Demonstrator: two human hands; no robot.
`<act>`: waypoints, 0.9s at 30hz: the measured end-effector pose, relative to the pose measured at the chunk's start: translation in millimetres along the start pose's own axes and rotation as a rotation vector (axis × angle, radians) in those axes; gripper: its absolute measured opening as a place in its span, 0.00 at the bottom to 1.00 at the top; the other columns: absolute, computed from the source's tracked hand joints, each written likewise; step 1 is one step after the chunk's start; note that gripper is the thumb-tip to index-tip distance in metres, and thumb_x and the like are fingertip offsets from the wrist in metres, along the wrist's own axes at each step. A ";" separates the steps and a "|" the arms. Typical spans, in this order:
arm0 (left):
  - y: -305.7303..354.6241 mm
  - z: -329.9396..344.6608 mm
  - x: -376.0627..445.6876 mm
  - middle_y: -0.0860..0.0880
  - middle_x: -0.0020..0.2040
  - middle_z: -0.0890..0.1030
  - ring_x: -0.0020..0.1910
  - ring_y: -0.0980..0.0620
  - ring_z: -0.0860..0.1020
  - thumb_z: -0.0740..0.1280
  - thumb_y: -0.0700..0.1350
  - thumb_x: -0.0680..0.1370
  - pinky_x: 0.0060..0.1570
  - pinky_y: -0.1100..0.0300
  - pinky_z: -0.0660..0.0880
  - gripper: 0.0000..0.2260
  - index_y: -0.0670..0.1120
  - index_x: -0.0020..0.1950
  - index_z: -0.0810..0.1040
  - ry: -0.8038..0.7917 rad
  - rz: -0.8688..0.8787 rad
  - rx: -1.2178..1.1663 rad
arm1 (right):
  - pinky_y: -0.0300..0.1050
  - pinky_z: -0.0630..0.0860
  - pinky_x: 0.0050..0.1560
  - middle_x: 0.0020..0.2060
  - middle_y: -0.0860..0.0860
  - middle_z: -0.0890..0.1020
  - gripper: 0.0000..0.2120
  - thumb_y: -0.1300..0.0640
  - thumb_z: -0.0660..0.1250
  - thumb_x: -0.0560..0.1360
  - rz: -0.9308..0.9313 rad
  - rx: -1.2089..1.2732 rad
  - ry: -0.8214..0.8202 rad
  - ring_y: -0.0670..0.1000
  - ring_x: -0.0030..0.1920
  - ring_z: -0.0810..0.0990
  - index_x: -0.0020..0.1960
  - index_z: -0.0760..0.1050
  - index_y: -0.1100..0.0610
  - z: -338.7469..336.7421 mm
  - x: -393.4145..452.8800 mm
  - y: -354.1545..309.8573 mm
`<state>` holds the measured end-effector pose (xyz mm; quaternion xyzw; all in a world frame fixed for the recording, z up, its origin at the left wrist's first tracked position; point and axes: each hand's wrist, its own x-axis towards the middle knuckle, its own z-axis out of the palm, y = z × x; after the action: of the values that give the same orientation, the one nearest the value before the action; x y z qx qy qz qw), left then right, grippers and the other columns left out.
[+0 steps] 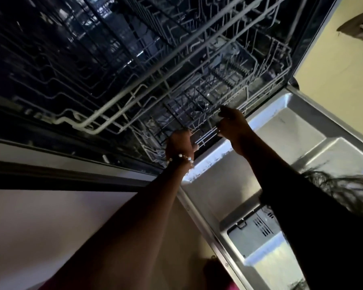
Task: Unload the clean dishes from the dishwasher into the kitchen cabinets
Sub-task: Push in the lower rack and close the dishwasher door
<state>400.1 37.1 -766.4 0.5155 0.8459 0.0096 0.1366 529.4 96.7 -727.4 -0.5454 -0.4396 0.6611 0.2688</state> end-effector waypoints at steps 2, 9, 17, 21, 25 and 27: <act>2.0 -3.9 -6.4 0.42 0.57 0.79 0.58 0.43 0.77 0.73 0.45 0.72 0.54 0.52 0.77 0.16 0.44 0.58 0.79 0.019 -0.038 -0.054 | 0.44 0.67 0.37 0.35 0.51 0.72 0.10 0.70 0.55 0.78 0.018 0.084 0.019 0.48 0.32 0.70 0.51 0.73 0.63 -5.3 -11.0 1.0; 31.8 -8.3 -80.5 0.42 0.53 0.82 0.55 0.42 0.78 0.65 0.39 0.74 0.55 0.55 0.72 0.11 0.43 0.54 0.82 -0.040 0.070 -0.262 | 0.43 0.74 0.36 0.45 0.58 0.81 0.17 0.70 0.53 0.77 0.131 0.125 0.131 0.54 0.40 0.78 0.61 0.73 0.62 -60.9 -88.0 30.9; 87.5 35.0 -227.0 0.43 0.42 0.85 0.43 0.44 0.83 0.66 0.40 0.71 0.48 0.56 0.80 0.07 0.45 0.44 0.84 -0.191 -0.165 -0.629 | 0.38 0.71 0.32 0.36 0.56 0.80 0.15 0.71 0.54 0.76 0.210 0.134 0.202 0.48 0.30 0.77 0.52 0.77 0.62 -163.1 -222.1 96.8; 100.9 89.1 -303.9 0.41 0.42 0.85 0.43 0.43 0.84 0.67 0.46 0.66 0.48 0.45 0.80 0.08 0.47 0.41 0.84 -0.268 -0.410 -0.783 | 0.44 0.75 0.36 0.38 0.54 0.83 0.09 0.64 0.62 0.77 0.270 0.059 0.276 0.52 0.35 0.80 0.51 0.80 0.58 -218.5 -286.6 160.9; 100.3 141.6 -369.2 0.43 0.52 0.84 0.53 0.43 0.82 0.71 0.48 0.68 0.56 0.49 0.77 0.15 0.44 0.52 0.83 -0.300 -0.670 -0.760 | 0.47 0.76 0.39 0.39 0.54 0.83 0.06 0.62 0.69 0.74 0.359 0.018 0.387 0.55 0.40 0.80 0.50 0.80 0.59 -261.0 -331.6 231.6; 95.3 169.9 -396.7 0.43 0.55 0.83 0.53 0.42 0.81 0.72 0.52 0.71 0.56 0.50 0.77 0.18 0.42 0.54 0.82 -0.321 -0.787 -0.694 | 0.52 0.79 0.48 0.43 0.54 0.83 0.10 0.58 0.74 0.70 0.407 -0.015 0.482 0.56 0.45 0.81 0.51 0.79 0.56 -272.4 -347.7 267.4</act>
<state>694.9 -286.5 -827.3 0.0800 0.8905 0.1575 0.4192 913.9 -240.6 -797.8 -0.7651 -0.2499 0.5497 0.2236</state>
